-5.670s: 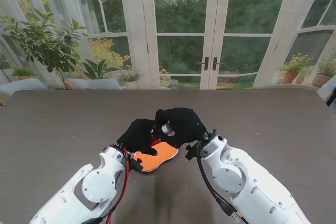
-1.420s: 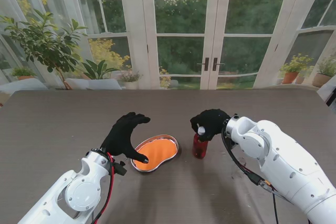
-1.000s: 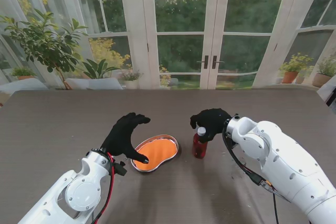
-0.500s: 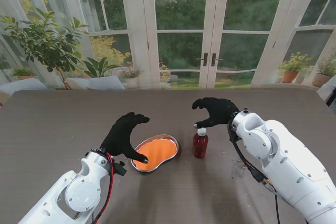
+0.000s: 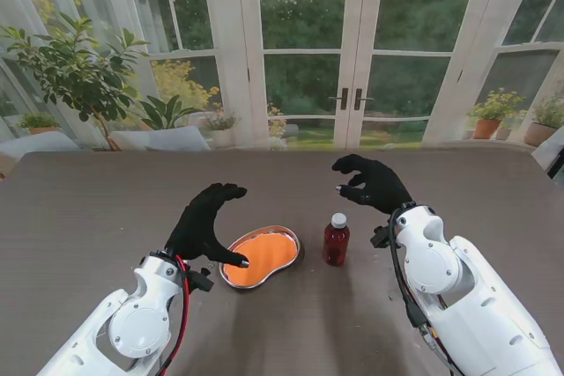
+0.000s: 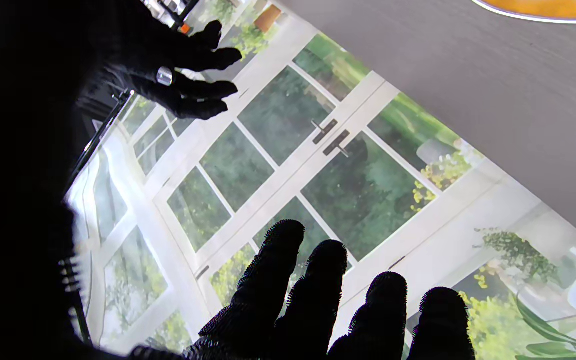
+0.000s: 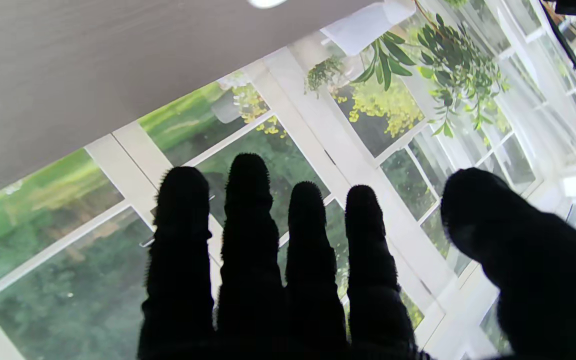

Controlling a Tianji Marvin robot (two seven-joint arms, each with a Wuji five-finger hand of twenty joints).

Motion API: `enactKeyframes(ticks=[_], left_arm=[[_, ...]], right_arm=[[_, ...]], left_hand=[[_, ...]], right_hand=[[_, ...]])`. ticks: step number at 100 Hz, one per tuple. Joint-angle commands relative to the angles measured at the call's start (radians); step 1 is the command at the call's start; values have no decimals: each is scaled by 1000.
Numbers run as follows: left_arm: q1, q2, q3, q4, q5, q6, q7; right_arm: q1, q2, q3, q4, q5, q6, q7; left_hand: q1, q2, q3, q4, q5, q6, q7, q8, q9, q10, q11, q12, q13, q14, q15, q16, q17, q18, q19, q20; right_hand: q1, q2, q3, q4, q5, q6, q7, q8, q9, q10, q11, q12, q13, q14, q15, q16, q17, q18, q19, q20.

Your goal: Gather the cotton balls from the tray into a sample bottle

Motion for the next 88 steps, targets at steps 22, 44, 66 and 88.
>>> enactKeyframes(ticks=[22,44,66,88], left_arm=[[23,-18,-10,-21,-36,-15,17],[18,-28,0,-16,-49,-17,50],[19,-30,2,-18,-62,-21,51],[20,-32,2,-19,-65,-23,58]], right_arm=[[-60,-26,30,16,90,-34,-54],[-70,-19,52,24,95,-57,-29],[-74,-18,58,28,82,-64,-33],[-77,-17,58,20,84,-65,-28]], left_hand=[[54,1003,195,77,-34,-65,-22,-19,-40,-14,-17,-22,-20,-17,-10,6,20,-33,-33,-6],[79,1006,225,70,-10,-52,-16,-20,-18,-6,-11,-22,-10,-13,2,8,38,-30,-30,-13],[56,1018,194,61,-5,-48,-15,-22,-14,-4,-12,-23,-13,-12,12,7,38,-28,-31,-18],[56,1021,179,60,4,-47,-11,-21,-4,-2,-9,-22,-7,-10,20,6,42,-26,-28,-20]], right_hand=[[57,-92,118,43,23,-12,10,-35,13,-23,-11,-5,-17,3,-21,-21,-38,14,-25,-31],[22,-80,51,28,24,-12,-1,-41,15,-23,-16,0,-15,6,-17,-19,-45,13,-28,-35],[15,-83,24,20,34,-13,-3,-41,26,-24,-17,3,-11,9,-13,-15,-46,15,-28,-36],[19,-97,15,16,36,-16,-6,-41,29,-27,-20,5,-10,7,-12,-13,-50,16,-31,-37]])
